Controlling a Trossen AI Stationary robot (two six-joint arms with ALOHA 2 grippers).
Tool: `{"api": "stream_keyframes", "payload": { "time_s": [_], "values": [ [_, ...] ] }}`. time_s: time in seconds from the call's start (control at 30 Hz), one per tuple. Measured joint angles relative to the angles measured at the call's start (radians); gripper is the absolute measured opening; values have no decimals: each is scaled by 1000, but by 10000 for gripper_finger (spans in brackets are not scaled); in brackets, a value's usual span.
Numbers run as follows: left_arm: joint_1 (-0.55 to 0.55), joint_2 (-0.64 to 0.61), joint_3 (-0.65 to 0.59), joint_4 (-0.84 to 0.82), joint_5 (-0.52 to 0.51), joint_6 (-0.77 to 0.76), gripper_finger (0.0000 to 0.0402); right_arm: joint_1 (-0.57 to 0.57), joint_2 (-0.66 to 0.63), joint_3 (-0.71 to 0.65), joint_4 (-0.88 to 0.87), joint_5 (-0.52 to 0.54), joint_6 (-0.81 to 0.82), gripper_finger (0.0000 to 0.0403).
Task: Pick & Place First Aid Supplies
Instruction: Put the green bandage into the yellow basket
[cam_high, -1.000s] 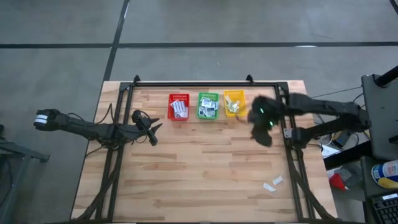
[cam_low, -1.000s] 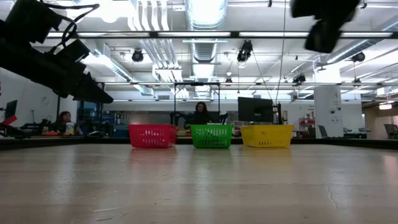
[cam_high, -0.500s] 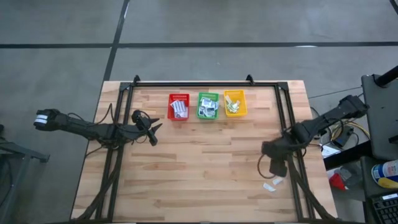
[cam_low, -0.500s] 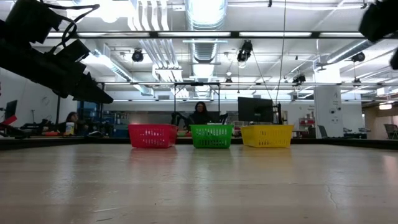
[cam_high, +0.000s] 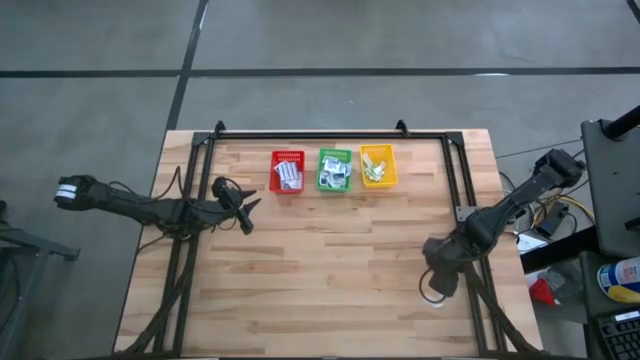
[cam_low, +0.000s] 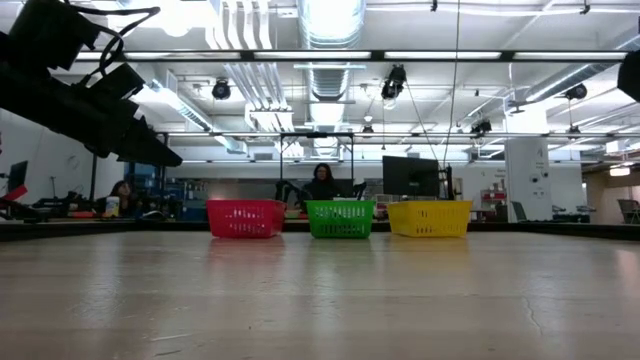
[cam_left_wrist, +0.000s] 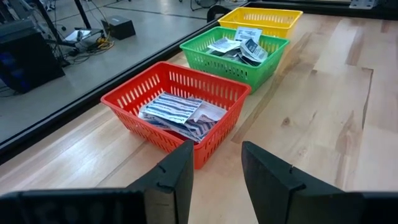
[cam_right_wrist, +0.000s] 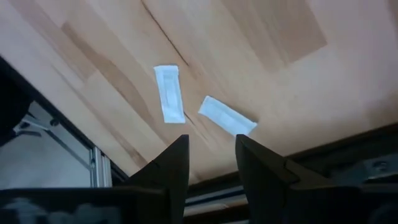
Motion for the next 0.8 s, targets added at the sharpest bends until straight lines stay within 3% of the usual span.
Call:
{"api": "stream_keyframes", "payload": {
  "time_s": [0.6,0.8],
  "values": [
    [0,0,0,0,16,0,133,120,167,-24,79,-47,418,123],
    [0,0,0,0,16,1,133,159,250,-24,88,-80,449,123]
  ]
}}
